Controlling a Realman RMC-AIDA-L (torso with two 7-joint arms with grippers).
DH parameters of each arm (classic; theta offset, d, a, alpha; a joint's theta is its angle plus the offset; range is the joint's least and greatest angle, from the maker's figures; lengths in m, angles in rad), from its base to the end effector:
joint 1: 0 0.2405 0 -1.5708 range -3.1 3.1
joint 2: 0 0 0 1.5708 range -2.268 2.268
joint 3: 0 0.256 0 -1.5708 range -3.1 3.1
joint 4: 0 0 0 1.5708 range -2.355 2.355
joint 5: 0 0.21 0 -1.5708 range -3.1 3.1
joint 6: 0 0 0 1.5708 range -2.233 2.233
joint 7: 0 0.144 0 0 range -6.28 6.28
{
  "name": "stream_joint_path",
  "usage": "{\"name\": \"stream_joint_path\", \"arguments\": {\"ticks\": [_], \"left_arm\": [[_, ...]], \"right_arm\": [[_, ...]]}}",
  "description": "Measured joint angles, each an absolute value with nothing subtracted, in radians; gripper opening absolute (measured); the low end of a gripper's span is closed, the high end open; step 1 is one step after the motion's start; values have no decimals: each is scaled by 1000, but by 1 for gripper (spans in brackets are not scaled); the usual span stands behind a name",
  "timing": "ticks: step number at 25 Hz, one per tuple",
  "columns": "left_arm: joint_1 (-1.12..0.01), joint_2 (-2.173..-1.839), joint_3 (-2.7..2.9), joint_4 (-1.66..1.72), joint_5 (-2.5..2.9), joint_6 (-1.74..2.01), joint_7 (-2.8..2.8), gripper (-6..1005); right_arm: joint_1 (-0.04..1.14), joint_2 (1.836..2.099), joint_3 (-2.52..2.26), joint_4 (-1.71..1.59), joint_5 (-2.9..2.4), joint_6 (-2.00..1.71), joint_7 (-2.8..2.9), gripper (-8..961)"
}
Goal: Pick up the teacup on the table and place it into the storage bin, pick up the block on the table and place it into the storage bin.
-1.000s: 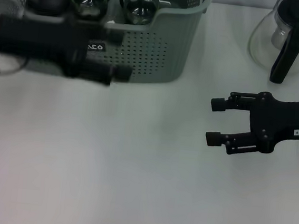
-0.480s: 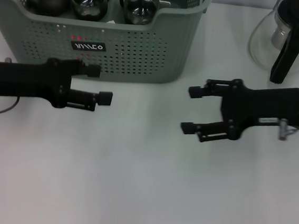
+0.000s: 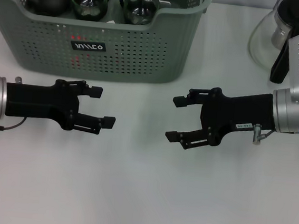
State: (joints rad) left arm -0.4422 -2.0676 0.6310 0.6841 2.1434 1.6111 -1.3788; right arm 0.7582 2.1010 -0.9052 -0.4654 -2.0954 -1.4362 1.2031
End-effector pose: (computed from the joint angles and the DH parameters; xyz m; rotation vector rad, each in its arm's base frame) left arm -0.3023 0.2960 0.0056 -2.7535 -0.7411 -0.5576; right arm 0.2084 0.3447 -0.0718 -3.0694 0.1905 0.4387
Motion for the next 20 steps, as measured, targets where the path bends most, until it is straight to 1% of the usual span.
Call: {"name": "stream_joint_path", "arguments": {"ticks": [20], "left_arm": [[-447, -2071, 657, 679, 2151, 1613, -1380, 952]], "right_arm": [[759, 2102, -907, -468, -2092, -1435, 1203, 878]]}}
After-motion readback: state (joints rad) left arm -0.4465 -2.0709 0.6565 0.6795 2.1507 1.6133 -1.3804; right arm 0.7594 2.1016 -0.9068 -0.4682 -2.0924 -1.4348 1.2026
